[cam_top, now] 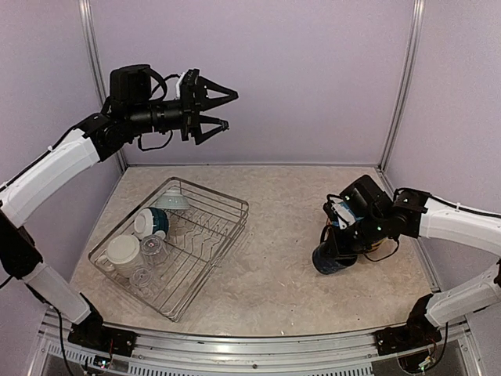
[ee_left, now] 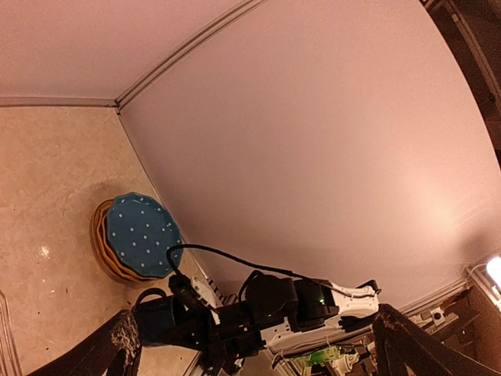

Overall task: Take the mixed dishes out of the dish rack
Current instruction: Place the cup at the center of the board.

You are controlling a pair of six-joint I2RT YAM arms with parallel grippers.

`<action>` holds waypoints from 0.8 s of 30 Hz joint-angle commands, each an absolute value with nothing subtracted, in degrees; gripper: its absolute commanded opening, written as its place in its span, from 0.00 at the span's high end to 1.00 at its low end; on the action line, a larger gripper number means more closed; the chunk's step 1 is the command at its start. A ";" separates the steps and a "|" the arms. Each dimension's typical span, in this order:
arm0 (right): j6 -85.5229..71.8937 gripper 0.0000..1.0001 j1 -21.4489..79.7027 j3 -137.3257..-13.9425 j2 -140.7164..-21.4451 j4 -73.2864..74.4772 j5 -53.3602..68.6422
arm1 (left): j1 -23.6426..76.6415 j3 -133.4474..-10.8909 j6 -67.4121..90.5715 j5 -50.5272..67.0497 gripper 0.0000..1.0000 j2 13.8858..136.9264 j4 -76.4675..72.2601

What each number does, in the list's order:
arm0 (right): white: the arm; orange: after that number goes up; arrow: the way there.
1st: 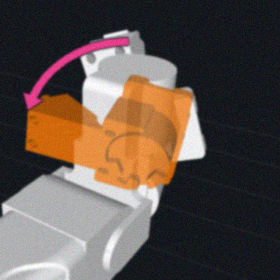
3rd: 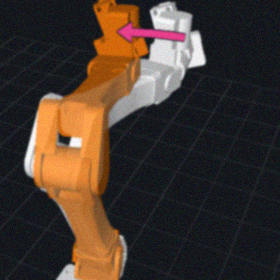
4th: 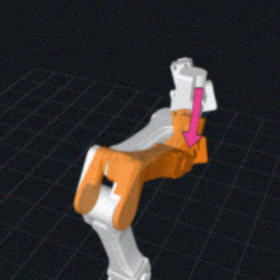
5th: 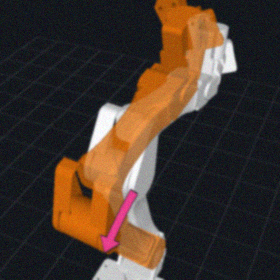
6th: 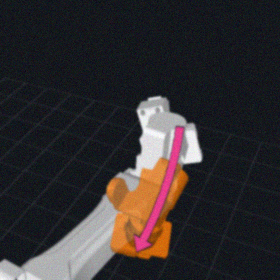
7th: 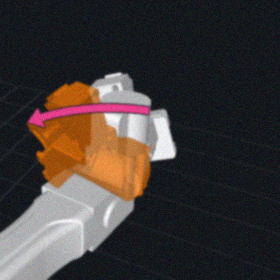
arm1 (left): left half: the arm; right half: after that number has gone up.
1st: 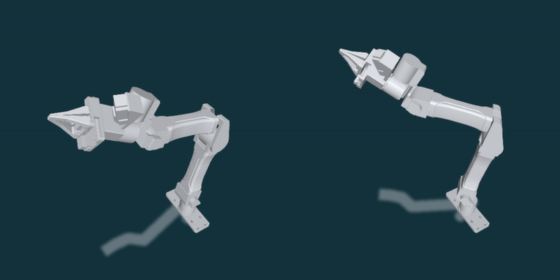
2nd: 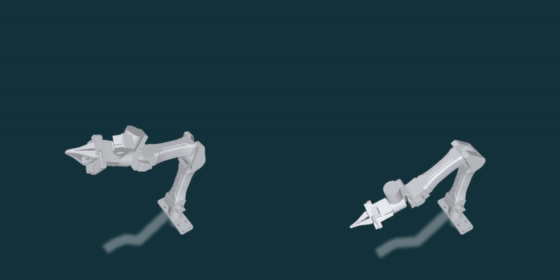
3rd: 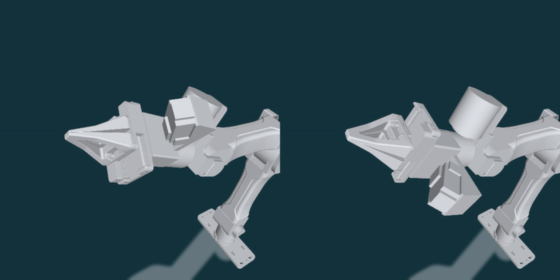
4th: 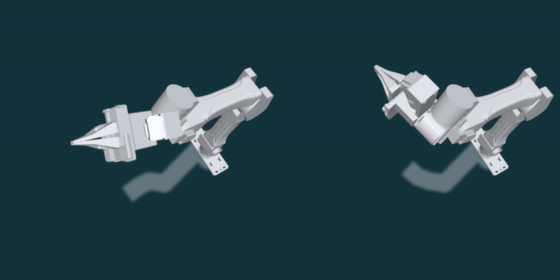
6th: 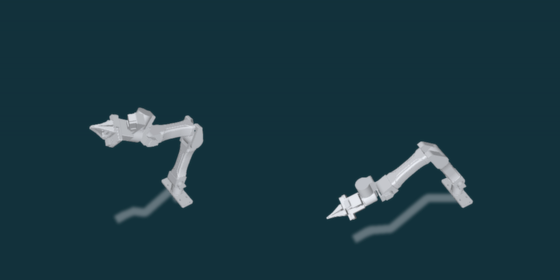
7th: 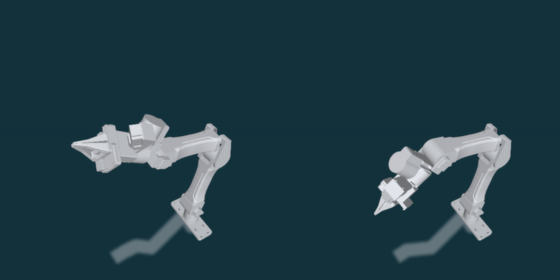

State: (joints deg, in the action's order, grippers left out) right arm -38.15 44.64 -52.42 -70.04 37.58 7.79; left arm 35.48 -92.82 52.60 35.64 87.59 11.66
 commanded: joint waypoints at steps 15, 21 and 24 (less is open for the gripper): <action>-43.35 0.98 45.11 -45.44 -69.09 54.19 -8.17 | 37.66 -111.13 62.84 30.47 0.01 89.45 17.65; -44.69 0.92 45.09 -44.32 -69.43 54.93 -10.56 | 37.09 -114.13 59.01 28.77 0.01 87.95 21.87; -45.16 0.87 45.09 -43.70 -68.07 54.20 -10.66 | 37.22 -115.47 55.92 27.95 0.01 87.48 23.86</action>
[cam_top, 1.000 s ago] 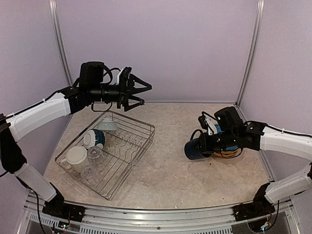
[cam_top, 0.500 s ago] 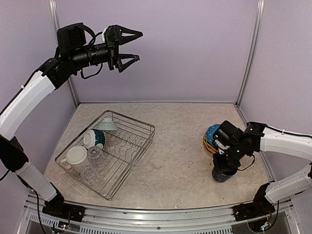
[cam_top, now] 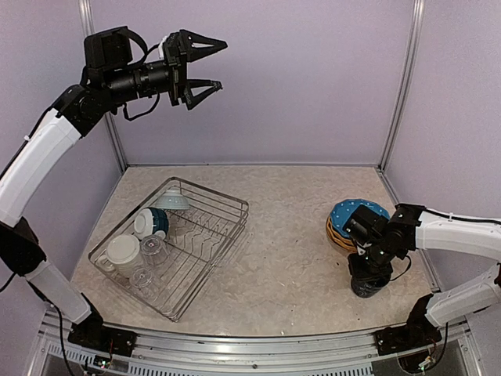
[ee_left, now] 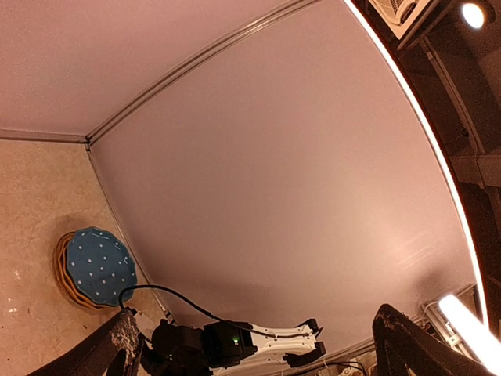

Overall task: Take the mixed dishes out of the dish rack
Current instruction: Place the cup at the center of the board, then grab the cup from the dish rack.

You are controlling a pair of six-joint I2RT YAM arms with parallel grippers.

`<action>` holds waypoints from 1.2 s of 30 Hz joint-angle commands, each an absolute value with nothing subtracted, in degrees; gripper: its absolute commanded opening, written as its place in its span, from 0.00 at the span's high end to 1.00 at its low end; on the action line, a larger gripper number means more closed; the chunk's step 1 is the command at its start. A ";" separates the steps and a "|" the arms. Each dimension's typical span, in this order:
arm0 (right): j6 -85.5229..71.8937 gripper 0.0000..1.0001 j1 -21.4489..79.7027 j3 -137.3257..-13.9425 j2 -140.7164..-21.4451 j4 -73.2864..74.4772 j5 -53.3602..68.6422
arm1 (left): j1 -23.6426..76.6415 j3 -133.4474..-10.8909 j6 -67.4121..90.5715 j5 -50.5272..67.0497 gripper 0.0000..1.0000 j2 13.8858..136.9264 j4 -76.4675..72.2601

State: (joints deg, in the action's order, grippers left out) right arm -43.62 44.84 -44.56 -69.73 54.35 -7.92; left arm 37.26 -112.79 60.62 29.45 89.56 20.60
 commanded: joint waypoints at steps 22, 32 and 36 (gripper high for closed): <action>-41.65 0.19 45.01 -48.94 -63.47 53.53 -12.61 | 33.66 -107.77 45.07 24.77 0.01 84.17 32.85; -38.03 0.00 45.03 -51.60 -57.10 51.34 -16.53 | 31.86 -86.36 37.21 11.04 0.01 73.39 57.46; -34.36 0.00 44.98 -54.39 -57.66 48.02 -18.68 | 32.98 -78.29 41.39 11.84 0.01 68.52 62.49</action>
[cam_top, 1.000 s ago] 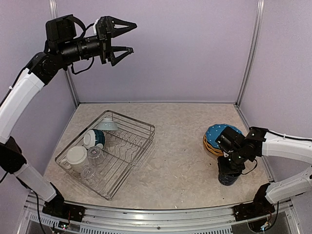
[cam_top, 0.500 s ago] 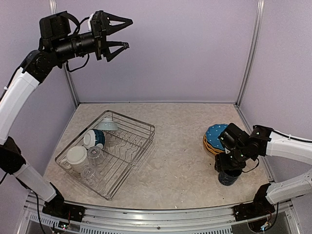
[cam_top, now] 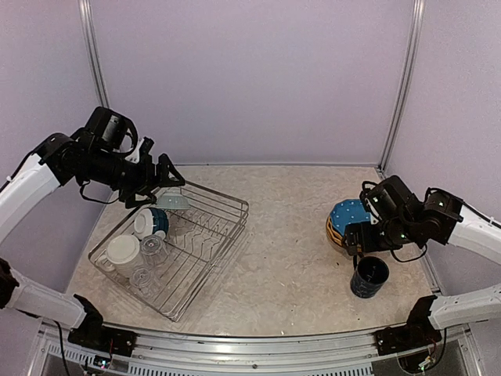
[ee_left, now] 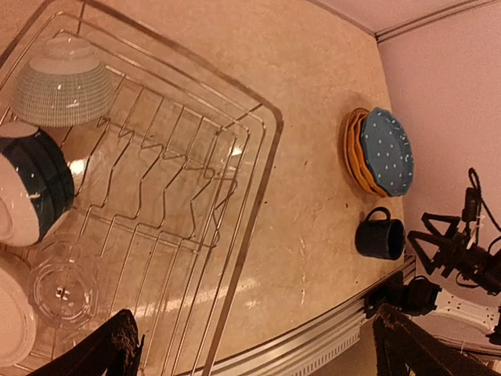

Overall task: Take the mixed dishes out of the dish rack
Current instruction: Grab the cup from the dish rack.

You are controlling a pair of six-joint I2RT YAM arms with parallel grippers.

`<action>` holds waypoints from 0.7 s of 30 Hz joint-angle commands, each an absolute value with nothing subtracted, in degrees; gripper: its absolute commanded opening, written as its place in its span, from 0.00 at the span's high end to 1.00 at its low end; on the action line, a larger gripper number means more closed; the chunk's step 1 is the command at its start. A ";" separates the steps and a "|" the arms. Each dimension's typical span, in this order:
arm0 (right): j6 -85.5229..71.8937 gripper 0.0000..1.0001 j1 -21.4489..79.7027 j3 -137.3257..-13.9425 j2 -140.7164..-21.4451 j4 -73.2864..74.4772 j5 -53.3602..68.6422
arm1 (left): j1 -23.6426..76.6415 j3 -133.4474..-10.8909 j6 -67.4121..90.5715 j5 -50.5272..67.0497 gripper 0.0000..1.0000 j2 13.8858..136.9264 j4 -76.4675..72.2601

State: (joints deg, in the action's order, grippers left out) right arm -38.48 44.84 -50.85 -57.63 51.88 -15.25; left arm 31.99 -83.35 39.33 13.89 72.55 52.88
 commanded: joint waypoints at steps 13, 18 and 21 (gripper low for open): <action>-28.40 0.00 45.06 -56.20 -64.72 41.40 -19.17 | 43.51 -71.28 59.76 -5.22 0.01 67.11 87.57; -28.64 0.00 44.98 -55.16 -64.64 40.34 -18.92 | 43.25 -68.35 61.22 -4.21 0.01 67.83 85.65; -28.95 0.00 45.03 -54.77 -64.45 40.16 -18.82 | 42.95 -66.79 61.88 -4.40 0.01 69.20 85.22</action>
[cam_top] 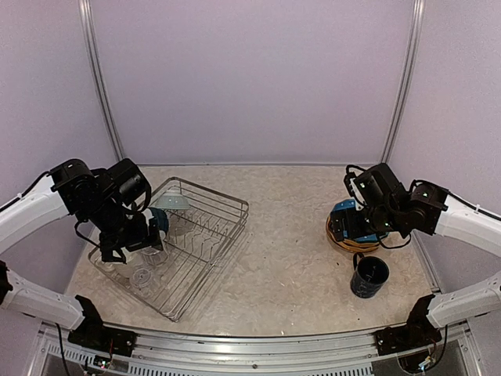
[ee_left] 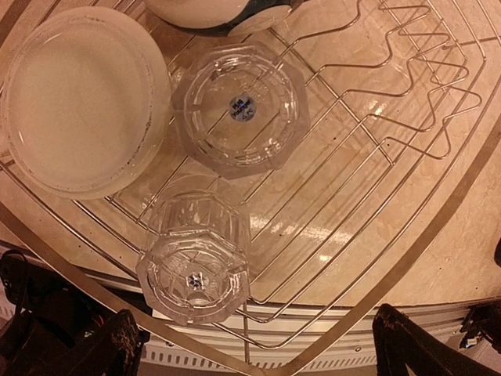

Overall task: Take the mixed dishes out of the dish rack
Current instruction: Grab the cup from the dish rack.

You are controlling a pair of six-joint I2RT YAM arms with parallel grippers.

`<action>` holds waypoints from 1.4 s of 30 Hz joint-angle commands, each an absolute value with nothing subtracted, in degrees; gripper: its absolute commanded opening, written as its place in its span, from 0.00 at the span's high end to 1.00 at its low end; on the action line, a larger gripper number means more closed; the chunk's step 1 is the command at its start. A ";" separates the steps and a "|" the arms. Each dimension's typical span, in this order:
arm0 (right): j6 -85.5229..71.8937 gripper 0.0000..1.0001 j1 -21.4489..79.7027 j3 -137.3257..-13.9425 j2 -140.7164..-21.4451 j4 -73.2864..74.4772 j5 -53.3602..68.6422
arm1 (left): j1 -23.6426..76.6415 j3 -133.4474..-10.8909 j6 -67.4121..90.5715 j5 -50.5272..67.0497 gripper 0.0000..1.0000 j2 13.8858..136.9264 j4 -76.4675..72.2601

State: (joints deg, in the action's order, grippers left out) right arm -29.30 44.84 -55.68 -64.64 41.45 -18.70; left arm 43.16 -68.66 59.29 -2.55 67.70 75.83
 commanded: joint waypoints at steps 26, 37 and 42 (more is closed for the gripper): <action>-29.52 0.00 45.01 -54.61 -67.62 38.65 -17.68 | 40.38 -54.16 59.42 2.26 0.12 73.01 69.83; -29.54 0.00 45.02 -54.42 -68.35 37.93 -17.54 | 40.55 -54.59 56.39 0.18 0.13 76.51 68.46; -29.71 0.00 45.03 -55.48 -67.97 38.10 -17.68 | 40.69 -55.21 55.17 -1.57 0.18 77.76 68.01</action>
